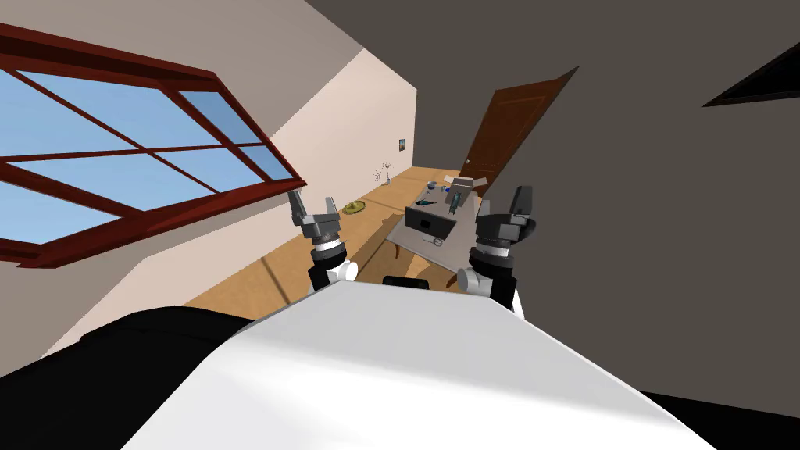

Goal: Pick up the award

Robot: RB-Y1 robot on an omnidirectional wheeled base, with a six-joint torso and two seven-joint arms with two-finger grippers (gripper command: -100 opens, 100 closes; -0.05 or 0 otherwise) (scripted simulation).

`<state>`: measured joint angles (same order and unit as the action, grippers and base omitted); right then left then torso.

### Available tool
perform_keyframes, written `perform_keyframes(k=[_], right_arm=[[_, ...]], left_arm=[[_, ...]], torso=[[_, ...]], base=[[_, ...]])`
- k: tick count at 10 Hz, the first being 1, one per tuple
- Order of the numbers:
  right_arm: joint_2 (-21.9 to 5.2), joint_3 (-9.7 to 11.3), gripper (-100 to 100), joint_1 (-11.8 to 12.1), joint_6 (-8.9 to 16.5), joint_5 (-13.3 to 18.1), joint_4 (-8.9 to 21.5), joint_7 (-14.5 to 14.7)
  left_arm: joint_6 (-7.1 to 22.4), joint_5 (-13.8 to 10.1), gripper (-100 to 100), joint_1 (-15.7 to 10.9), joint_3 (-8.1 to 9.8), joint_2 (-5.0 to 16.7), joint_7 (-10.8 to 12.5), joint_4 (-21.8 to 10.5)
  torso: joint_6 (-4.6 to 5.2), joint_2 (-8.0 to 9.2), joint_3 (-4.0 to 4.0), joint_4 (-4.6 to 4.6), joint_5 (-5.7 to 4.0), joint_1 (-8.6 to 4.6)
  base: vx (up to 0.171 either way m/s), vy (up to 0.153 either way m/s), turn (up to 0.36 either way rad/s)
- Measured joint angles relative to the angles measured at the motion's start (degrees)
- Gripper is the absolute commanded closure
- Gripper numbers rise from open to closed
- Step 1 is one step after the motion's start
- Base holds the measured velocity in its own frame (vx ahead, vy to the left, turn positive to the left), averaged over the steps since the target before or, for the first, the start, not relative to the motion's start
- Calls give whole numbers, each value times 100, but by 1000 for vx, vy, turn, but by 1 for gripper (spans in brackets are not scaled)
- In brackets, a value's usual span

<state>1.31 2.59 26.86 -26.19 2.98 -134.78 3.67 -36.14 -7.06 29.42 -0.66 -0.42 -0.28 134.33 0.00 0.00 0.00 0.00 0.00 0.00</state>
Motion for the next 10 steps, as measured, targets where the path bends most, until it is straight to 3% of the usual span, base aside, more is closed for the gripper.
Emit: perform_keyframes(k=[3, 6, 10], right_arm=[[-506, 146, -100, -92, -62, 142, 303, -26], [-1020, 302, -100, -466, -131, 359, 937, -45], [-1570, 640, -100, -689, -226, 712, 1613, -28]], left_arm=[[0, 0, 0, 0, -1, -1, 0, 0], [0, 0, 0, -1, -1, -1, 0, 0], [0, 0, 0, -1, -1, -1, 0, 0]], torso=[[-2, 3, 2, 1, 9, 42], [-3, 10, 5, 2, 11, 47], [-1, 8, 4, 2, 8, 33]], base=[[-12, 113, 177], [-26, 130, 221], [-9, 93, 172]])
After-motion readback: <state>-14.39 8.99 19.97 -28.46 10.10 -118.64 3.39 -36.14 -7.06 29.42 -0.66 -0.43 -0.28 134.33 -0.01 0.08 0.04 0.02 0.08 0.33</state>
